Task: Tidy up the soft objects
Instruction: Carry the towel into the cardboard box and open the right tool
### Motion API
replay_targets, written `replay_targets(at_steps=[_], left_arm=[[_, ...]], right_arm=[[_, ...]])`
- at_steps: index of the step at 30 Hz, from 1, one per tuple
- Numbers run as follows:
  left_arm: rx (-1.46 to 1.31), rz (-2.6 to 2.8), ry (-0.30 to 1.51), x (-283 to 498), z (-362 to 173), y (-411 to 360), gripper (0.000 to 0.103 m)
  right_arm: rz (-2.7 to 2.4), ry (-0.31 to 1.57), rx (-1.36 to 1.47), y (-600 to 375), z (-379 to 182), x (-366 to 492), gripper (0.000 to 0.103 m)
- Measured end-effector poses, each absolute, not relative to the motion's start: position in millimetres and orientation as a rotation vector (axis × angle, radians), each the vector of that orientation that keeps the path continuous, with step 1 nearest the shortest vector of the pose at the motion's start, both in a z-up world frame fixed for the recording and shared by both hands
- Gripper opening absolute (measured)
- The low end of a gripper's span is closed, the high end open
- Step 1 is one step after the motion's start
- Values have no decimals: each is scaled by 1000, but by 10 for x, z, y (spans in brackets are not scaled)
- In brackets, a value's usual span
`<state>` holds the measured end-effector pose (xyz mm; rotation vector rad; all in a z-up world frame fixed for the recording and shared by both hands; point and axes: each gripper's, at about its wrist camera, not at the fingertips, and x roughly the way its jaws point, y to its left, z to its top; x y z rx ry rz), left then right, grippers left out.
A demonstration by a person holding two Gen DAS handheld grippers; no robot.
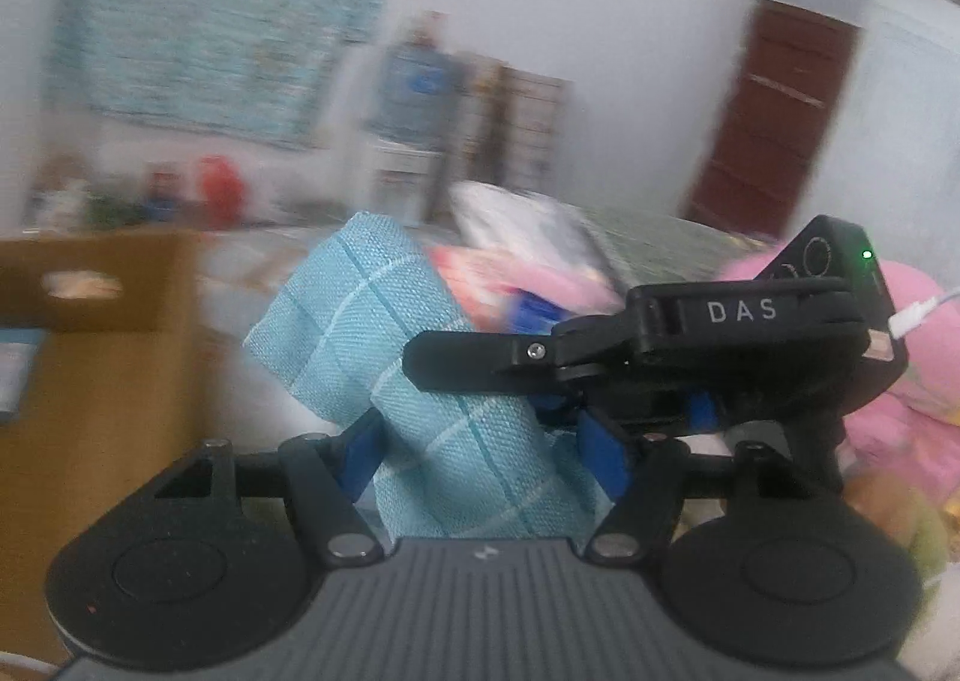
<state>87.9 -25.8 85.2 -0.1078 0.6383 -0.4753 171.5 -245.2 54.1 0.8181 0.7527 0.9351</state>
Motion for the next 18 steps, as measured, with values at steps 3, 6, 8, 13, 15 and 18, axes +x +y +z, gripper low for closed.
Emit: replay_targets(at_steps=[3,6,8,13,15,18], left_arm=[[-112,-359,640,1042,1014,131,70],[-107,-250,657,1280,1126,495,70],[-99,-196,676,1475,1161,703,70],[-108,-109,767,2088,1064,1184,70],[-111,-85,802,2310,965,1337,70],[-124,-57,847,2621,821,1518,70]], right_arm=[[1000,789,804,-1901,668,2073,16],[1041,852,833,-1369,690,2491,16],[1038,903,847,-1023,658,2747,16],[979,1033,862,-279,442,3313,16],[937,1082,874,-83,308,3486,16],[882,1128,886,161,74,3641,16]])
